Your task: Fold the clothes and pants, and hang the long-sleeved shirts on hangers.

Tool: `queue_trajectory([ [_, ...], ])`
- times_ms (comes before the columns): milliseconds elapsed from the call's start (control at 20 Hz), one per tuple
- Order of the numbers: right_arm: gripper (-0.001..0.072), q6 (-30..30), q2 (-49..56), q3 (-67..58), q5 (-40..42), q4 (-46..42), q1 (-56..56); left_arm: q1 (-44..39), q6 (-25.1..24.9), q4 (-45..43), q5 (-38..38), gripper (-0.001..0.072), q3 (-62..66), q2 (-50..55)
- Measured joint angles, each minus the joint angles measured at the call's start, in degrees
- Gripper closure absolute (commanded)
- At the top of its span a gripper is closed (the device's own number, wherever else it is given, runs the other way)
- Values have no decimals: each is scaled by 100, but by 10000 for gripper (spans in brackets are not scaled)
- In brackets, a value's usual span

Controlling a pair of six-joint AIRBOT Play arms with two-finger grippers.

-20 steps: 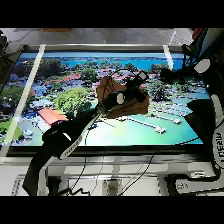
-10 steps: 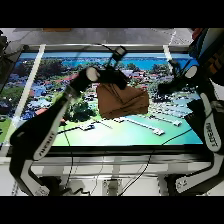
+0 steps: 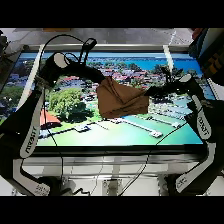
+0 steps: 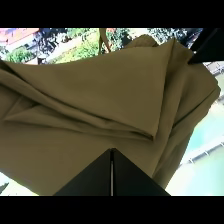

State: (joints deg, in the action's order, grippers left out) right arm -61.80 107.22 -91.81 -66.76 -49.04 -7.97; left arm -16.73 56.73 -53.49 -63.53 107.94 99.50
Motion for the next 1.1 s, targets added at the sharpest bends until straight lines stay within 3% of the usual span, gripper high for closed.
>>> queue_trajectory([
  [100,92,-243,55,0,208,-9,61,11,42,2,-74,698,0,-7],
  [450,90,-1274,474,-13,337,-155,151,4,122,4,-210,698,0,-9],
  [750,105,-1674,1038,-20,-278,1126,319,4,120,2,-330,698,0,-11],
  [800,237,-1696,1097,-20,-315,1303,426,4,120,2,-343,698,0,-11],
  [850,504,-1711,1132,-17,-275,1366,538,4,120,2,-343,698,0,-11],
  [900,677,-1731,1169,-7,-184,1419,660,4,120,4,-350,698,0,-11],
  [1100,692,-1674,1189,-192,35,2011,1082,4,120,2,-358,699,0,-11],
])
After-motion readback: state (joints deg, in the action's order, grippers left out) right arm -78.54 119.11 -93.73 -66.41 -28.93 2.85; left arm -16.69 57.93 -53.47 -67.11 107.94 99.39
